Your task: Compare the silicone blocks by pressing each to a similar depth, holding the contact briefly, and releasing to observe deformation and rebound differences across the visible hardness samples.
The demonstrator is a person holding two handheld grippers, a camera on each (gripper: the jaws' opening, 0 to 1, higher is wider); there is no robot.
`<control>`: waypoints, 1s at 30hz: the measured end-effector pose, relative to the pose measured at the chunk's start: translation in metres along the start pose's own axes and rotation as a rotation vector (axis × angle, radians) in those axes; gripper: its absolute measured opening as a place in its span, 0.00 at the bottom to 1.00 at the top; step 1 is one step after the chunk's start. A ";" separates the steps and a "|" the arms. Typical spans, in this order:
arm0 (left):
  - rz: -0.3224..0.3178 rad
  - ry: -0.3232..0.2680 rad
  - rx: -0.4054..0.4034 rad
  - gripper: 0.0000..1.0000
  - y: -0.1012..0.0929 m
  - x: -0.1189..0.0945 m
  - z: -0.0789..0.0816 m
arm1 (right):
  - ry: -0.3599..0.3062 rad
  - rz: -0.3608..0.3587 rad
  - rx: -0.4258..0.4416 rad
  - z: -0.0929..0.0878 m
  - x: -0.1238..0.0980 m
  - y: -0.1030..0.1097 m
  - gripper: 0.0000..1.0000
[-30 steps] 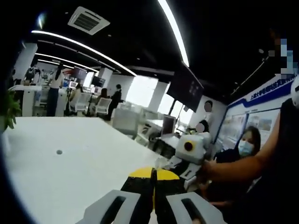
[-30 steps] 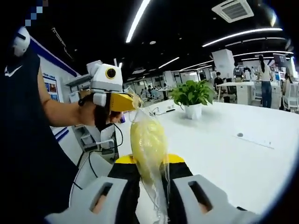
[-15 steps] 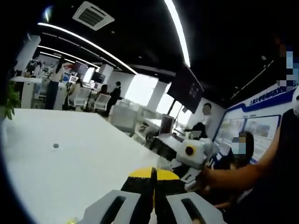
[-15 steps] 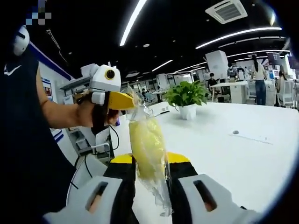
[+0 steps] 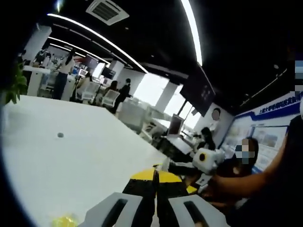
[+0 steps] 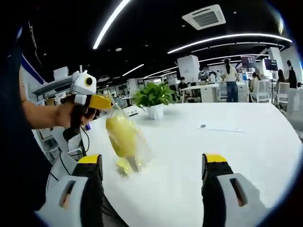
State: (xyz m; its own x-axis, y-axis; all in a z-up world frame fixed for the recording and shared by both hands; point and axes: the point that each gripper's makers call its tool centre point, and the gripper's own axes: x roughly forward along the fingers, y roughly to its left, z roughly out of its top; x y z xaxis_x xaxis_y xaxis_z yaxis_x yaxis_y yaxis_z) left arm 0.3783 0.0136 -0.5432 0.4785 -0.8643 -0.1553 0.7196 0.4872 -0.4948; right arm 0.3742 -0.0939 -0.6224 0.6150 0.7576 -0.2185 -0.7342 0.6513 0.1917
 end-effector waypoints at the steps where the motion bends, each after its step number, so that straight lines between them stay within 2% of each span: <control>1: 0.007 -0.004 -0.009 0.00 0.003 0.001 -0.002 | 0.016 -0.039 -0.006 -0.007 -0.004 -0.009 0.96; 3: 0.030 -0.024 -0.094 0.00 0.011 0.005 -0.006 | 0.031 -0.082 -0.022 -0.017 -0.012 -0.018 0.96; 7: 0.041 -0.038 -0.158 0.00 0.024 0.010 -0.019 | 0.034 -0.136 -0.007 -0.030 -0.024 -0.028 0.96; 10: 0.046 -0.032 -0.164 0.00 0.027 0.015 -0.028 | 0.013 -0.132 0.010 -0.037 -0.035 -0.032 0.96; 12: 0.062 -0.025 -0.180 0.00 0.031 0.018 -0.033 | 0.072 -0.153 0.042 -0.052 -0.042 -0.037 0.96; 14: 0.055 -0.042 -0.223 0.00 0.032 0.019 -0.033 | 0.062 -0.155 0.055 -0.053 -0.044 -0.039 0.96; 16: 0.051 -0.050 -0.225 0.00 0.034 0.020 -0.036 | 0.060 -0.162 0.070 -0.054 -0.049 -0.040 0.96; 19: 0.059 -0.055 -0.261 0.00 0.040 0.026 -0.045 | 0.057 -0.163 0.045 -0.055 -0.050 -0.038 0.96; 21: 0.062 -0.051 -0.291 0.00 0.045 0.032 -0.055 | 0.112 -0.186 -0.003 -0.067 -0.052 -0.043 0.96; 25: 0.080 -0.022 -0.335 0.00 0.052 0.039 -0.070 | 0.087 -0.205 0.005 -0.067 -0.057 -0.048 0.96; 30: 0.081 -0.012 -0.371 0.00 0.059 0.043 -0.083 | 0.111 -0.208 0.035 -0.075 -0.056 -0.051 0.96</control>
State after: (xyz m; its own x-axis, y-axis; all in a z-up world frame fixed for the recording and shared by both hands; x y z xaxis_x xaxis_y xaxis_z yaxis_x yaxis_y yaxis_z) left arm 0.3997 -0.0048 -0.6499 0.5339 -0.8222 -0.1972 0.4494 0.4734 -0.7576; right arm 0.3555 -0.1731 -0.6918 0.7148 0.5992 -0.3606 -0.5838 0.7951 0.1641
